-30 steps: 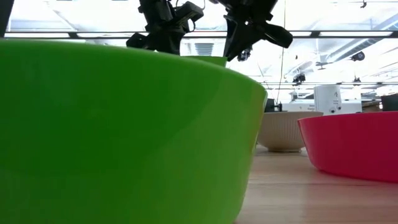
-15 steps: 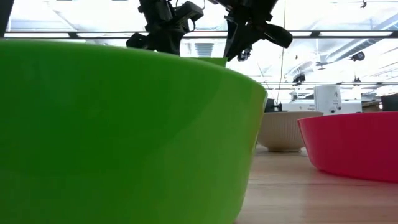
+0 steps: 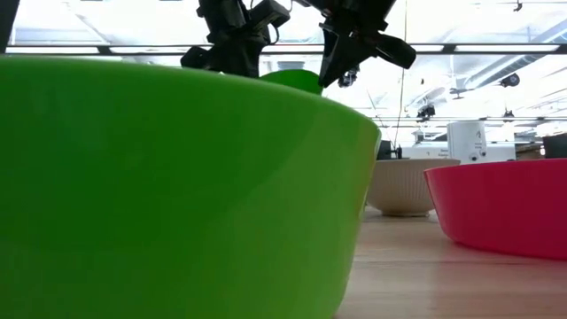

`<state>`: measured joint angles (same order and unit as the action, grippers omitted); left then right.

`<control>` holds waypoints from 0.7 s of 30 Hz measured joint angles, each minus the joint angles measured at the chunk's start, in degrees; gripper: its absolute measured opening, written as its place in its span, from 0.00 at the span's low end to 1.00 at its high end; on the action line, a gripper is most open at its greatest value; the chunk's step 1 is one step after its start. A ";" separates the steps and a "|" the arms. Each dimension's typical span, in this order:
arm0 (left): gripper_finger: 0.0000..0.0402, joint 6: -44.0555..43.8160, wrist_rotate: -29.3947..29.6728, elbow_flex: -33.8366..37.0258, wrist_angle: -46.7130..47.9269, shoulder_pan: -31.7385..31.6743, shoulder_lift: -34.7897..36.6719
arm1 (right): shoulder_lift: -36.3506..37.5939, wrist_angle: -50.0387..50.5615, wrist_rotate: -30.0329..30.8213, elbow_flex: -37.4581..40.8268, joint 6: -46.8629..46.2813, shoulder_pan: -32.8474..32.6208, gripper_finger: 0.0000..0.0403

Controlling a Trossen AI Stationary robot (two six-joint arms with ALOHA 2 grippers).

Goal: Nest bowls inside each other
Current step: Stack the left green bowl on the green bowl

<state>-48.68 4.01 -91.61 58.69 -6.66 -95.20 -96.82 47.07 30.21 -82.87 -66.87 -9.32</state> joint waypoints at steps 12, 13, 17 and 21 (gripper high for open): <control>0.15 0.08 -0.24 0.00 -0.33 0.00 1.32 | 0.07 0.74 0.00 0.00 -0.08 0.00 0.02; 0.15 0.08 -0.24 0.00 -0.40 0.00 1.57 | 0.07 0.74 0.00 0.00 -0.15 0.00 0.02; 0.15 0.08 -0.27 0.00 -0.49 0.01 2.68 | 0.07 0.74 0.13 0.00 -0.14 0.17 0.02; 0.15 0.08 -0.24 0.00 -0.52 0.02 3.50 | 0.46 0.68 1.33 -0.02 -0.02 0.26 0.02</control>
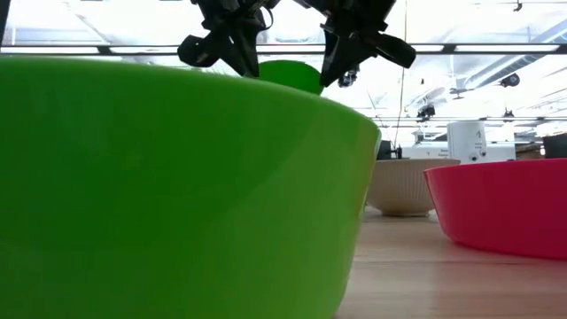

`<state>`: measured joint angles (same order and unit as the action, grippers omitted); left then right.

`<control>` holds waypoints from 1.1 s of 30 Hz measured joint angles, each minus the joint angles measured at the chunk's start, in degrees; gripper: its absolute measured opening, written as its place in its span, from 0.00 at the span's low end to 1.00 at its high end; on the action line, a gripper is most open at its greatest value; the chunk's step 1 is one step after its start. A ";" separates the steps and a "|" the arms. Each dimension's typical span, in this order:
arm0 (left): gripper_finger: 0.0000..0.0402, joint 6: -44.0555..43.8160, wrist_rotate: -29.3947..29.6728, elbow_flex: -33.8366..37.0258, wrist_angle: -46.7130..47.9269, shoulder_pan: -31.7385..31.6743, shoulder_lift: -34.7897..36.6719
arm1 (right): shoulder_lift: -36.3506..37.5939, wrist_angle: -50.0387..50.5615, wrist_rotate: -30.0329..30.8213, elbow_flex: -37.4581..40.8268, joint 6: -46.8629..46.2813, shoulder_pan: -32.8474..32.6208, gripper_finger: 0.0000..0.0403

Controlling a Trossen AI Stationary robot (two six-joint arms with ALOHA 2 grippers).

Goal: Nest bowls inside each other
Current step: Stack the left green bowl on the green bowl

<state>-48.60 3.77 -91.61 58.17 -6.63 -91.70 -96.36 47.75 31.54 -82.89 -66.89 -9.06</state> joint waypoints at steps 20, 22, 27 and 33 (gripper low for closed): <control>0.15 0.52 -0.42 0.00 -0.19 0.04 0.05 | 0.83 0.11 -0.03 0.00 1.33 1.20 0.02; 0.15 0.50 -0.39 0.00 -0.40 0.04 0.05 | 0.83 0.11 -0.03 0.00 1.34 1.20 0.02; 0.15 0.54 -0.39 0.00 -0.53 0.02 0.05 | 0.83 -0.04 -0.05 0.00 1.53 1.20 0.02; 0.13 0.46 -0.30 0.00 -0.15 -0.02 0.05 | 0.84 -1.34 -0.12 0.00 2.08 1.20 0.02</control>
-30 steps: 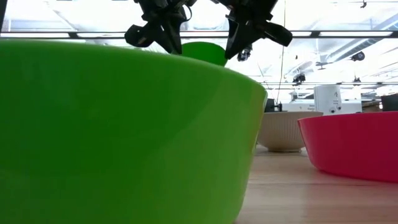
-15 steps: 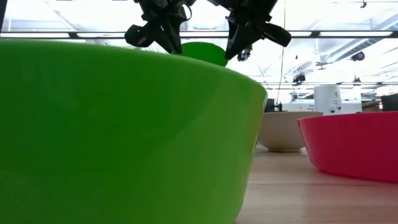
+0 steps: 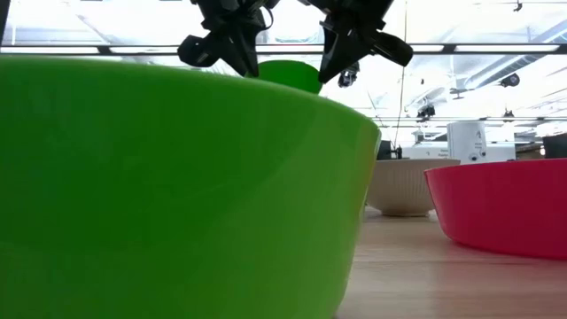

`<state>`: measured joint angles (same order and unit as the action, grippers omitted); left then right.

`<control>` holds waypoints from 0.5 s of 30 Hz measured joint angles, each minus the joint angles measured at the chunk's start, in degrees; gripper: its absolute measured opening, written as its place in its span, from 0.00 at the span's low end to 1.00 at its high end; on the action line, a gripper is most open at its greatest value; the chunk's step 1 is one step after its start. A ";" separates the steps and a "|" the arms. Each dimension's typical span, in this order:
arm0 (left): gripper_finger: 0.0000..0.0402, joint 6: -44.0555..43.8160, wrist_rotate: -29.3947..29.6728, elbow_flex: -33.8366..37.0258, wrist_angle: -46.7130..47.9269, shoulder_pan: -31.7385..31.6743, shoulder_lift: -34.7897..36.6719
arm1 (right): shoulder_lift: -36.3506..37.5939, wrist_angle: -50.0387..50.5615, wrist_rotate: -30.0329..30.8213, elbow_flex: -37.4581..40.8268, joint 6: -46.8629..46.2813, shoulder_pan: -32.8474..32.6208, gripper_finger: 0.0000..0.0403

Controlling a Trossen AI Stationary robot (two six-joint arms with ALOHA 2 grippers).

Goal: Nest bowls inside each other
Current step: Stack the left green bowl on the green bowl

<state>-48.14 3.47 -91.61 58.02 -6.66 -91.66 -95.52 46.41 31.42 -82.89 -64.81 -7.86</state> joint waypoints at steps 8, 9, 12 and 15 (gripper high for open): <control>0.02 -0.59 0.74 0.11 1.27 -0.04 -0.02 | 0.17 -0.84 0.00 -0.09 0.31 -0.04 0.02; 0.02 -0.91 0.71 0.11 1.51 -0.04 -0.02 | 0.17 -0.95 0.01 -0.11 0.30 -0.04 0.02; 0.02 -1.44 0.78 0.11 1.83 -0.02 -0.02 | 0.17 -1.03 0.02 -0.11 0.47 -0.04 0.02; 0.02 -1.53 0.81 0.11 1.83 -0.02 -0.02 | 0.17 -1.13 0.02 -0.11 0.54 -0.02 0.02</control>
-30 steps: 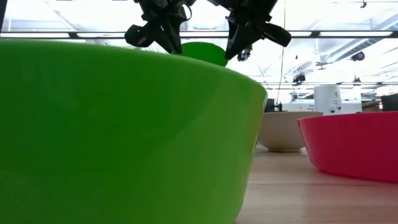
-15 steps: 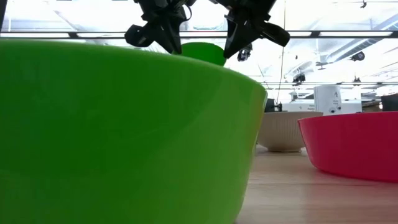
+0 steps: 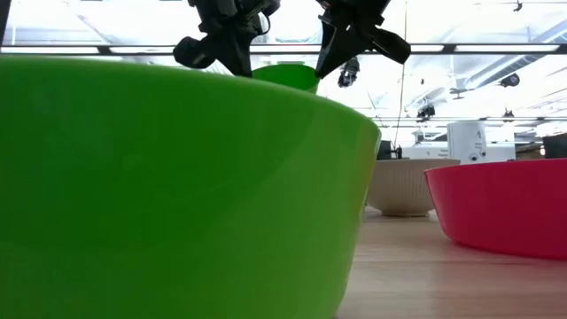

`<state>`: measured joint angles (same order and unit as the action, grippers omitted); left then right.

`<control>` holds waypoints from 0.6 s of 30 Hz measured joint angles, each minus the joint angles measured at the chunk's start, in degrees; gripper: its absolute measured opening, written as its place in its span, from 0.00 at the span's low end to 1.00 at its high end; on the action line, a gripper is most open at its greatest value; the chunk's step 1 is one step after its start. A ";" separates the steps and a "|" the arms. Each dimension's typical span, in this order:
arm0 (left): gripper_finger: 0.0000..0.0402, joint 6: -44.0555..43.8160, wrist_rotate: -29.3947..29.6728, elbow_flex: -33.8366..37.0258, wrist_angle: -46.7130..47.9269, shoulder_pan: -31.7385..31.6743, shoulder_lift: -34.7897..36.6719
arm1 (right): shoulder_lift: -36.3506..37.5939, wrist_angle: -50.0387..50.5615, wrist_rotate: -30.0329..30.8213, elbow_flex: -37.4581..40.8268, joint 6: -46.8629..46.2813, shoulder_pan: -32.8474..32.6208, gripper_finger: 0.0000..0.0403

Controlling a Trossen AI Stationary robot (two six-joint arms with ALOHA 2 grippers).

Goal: Nest bowls inside each other
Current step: Stack the left green bowl on the green bowl

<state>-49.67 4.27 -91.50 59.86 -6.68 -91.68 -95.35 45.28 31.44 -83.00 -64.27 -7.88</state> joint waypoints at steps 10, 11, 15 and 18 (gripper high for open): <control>0.02 -0.12 -0.25 0.00 -0.04 0.00 0.00 | 0.00 0.24 -0.22 0.00 -1.06 0.00 0.02; 0.02 -0.13 -0.36 0.00 -0.04 0.00 0.00 | 0.00 0.26 -0.22 0.00 -1.14 0.00 0.02; 0.02 -0.36 -0.67 0.00 -0.04 0.02 0.00 | -0.02 0.47 -0.26 0.00 -0.34 0.00 0.02; 0.01 -0.38 -0.75 0.00 -0.04 0.02 0.00 | -0.02 0.48 -0.31 0.00 0.53 0.02 0.02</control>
<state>-50.05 3.52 -91.50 59.81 -6.66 -91.68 -95.37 45.76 31.13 -83.00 -63.74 -7.86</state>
